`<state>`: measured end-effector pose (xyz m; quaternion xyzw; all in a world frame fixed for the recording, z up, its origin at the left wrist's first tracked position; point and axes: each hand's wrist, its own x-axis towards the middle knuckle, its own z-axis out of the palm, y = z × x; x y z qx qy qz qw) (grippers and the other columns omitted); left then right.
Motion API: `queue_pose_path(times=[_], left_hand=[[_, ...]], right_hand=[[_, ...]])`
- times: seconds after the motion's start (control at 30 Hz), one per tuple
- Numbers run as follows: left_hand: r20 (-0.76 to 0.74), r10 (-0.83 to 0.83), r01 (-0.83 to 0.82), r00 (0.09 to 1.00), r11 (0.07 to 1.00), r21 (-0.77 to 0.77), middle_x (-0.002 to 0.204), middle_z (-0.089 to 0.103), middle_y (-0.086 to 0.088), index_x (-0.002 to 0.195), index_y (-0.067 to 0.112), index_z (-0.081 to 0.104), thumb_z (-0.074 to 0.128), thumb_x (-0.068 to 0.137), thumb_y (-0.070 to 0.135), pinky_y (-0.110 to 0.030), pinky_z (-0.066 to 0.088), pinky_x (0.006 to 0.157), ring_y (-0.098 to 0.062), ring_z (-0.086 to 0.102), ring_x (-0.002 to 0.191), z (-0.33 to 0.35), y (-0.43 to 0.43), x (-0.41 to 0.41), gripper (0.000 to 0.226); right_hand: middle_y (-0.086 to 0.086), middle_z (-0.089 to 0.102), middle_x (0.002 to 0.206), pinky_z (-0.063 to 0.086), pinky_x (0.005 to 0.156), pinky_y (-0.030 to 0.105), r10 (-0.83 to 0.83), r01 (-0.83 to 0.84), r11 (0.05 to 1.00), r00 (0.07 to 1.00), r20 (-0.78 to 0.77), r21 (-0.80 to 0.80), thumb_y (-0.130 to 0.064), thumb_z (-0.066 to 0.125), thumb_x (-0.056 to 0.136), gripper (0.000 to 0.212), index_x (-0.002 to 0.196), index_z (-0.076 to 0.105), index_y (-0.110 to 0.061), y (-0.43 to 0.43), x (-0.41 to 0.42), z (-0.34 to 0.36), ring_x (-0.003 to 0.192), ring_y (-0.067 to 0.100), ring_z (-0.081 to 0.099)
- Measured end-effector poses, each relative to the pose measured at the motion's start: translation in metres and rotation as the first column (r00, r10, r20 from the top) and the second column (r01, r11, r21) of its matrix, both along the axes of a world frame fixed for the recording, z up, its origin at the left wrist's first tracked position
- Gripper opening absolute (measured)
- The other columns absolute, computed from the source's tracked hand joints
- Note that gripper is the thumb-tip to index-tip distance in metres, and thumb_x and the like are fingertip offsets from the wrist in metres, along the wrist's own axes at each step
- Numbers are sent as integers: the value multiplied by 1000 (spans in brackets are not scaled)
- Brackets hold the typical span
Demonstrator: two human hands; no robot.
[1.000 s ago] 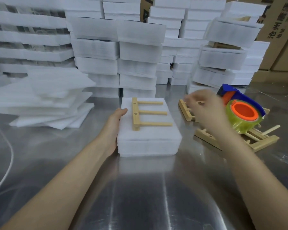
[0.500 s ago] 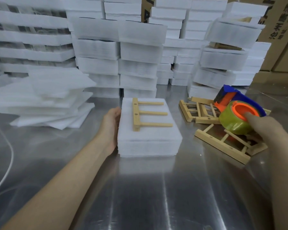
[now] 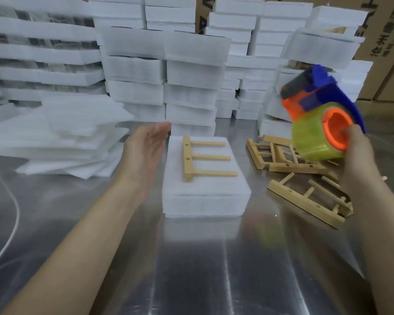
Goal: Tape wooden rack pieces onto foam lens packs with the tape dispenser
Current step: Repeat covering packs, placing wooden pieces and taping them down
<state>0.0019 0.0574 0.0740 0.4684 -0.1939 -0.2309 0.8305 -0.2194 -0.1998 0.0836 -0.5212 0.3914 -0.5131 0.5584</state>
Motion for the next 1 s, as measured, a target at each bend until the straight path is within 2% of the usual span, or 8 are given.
queue_pose_path(times=[0.13,0.27,0.37,0.47,0.67,0.73,0.87,1.0], left_hand=[[92,-70,69,993,998,11,93,72,-6,98,7,65,40,96,20,-17,41,51,-14,66,71,9,7,-6,28],[246,-276,233,929,954,191,86,74,-12,93,3,66,47,88,42,-16,23,35,-13,54,48,12,11,-18,44],[266,-451,368,852,878,307,92,73,-18,88,6,71,43,81,60,-18,20,36,-15,54,46,13,10,-27,61],[221,-531,464,818,836,292,99,72,-18,98,6,69,42,79,68,-17,21,36,-14,59,53,13,7,-33,70],[1,-616,616,787,787,37,107,70,-10,98,15,73,65,78,39,-15,36,40,-14,68,84,12,10,-37,33],[-33,-645,644,763,764,-43,96,71,-6,90,16,76,74,70,31,-14,41,43,-12,67,78,11,10,-37,25],[-83,-738,720,669,672,-172,84,67,-6,90,8,73,92,56,20,-17,49,51,-11,63,67,8,11,-37,40],[-82,-790,764,608,610,-210,103,71,-12,95,7,75,90,58,15,-26,58,76,-18,70,87,7,11,-39,40]], right_hand=[[-5,64,86,55,74,32,206,-195,976,970,127,-92,-29,58,89,12,101,60,-28,27,14,6,81,11,65],[-10,69,83,54,59,23,339,-293,908,934,112,-301,-15,62,78,43,119,56,-25,46,26,7,72,6,68],[-11,72,89,54,60,20,409,-342,820,911,51,-459,-20,69,60,70,126,50,-35,56,34,2,76,6,69],[-10,72,97,55,66,22,457,-366,765,888,46,-529,-23,70,61,73,129,46,-35,63,41,-1,84,10,70],[-6,66,118,56,72,26,490,-354,771,860,139,-530,-26,72,66,70,131,45,-33,68,41,-1,103,15,67],[-6,68,115,56,74,28,515,-375,761,845,141,-529,-24,71,69,70,132,43,-31,67,41,-1,104,16,67],[-6,70,113,57,76,31,558,-414,739,818,139,-531,-23,70,72,68,133,40,-29,69,43,-3,104,18,67],[-8,69,112,57,76,32,565,-417,734,813,142,-536,-22,70,73,68,133,39,-27,70,44,-4,104,17,67]])
